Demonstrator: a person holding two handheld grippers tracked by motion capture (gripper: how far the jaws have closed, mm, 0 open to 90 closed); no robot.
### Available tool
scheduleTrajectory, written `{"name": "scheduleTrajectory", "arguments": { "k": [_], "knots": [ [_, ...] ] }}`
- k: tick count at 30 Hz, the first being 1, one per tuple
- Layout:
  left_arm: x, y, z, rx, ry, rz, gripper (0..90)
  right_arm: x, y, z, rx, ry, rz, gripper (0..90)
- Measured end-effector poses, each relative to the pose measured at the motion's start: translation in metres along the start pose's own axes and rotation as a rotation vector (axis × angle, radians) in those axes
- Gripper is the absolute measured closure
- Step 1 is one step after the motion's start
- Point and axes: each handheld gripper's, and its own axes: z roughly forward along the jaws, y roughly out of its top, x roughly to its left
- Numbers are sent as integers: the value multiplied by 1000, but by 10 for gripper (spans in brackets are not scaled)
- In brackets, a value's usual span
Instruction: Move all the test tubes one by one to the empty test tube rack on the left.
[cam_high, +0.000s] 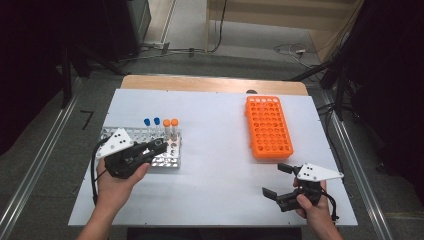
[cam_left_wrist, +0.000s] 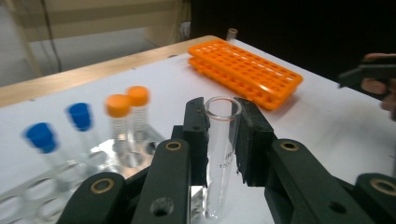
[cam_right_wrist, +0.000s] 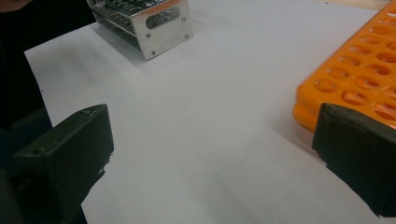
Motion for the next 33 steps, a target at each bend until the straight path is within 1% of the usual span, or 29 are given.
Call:
{"name": "scheduleTrajectory", "arguments": {
  "k": [6,12,15,16,17,20,25,28,33],
  "knots": [
    [24,6,-7,-3,67,-4,764,-11,-10,-14,5,-34,30,0],
    [49,12,-8,-2,134,-19,764,-20,-14,-19,6,-53,49,0],
    [59,14,-5,-12,163,-43,764,-22,-15,-19,8,-56,52,0],
    [62,14,-4,-15,174,-45,764,-23,-16,-19,9,-58,53,0],
    [65,14,-1,-13,190,-46,764,-24,-16,-19,9,-62,53,0],
    [74,11,6,-8,212,-70,764,-25,-16,-20,7,-65,60,0],
    [84,8,18,-8,244,-94,764,-26,-17,-20,8,-68,61,0],
    [87,6,25,-2,265,-90,764,-27,-17,-20,6,-70,65,0],
    [88,4,36,18,272,-86,764,-28,-18,-21,4,-75,67,0]
  ]
}}
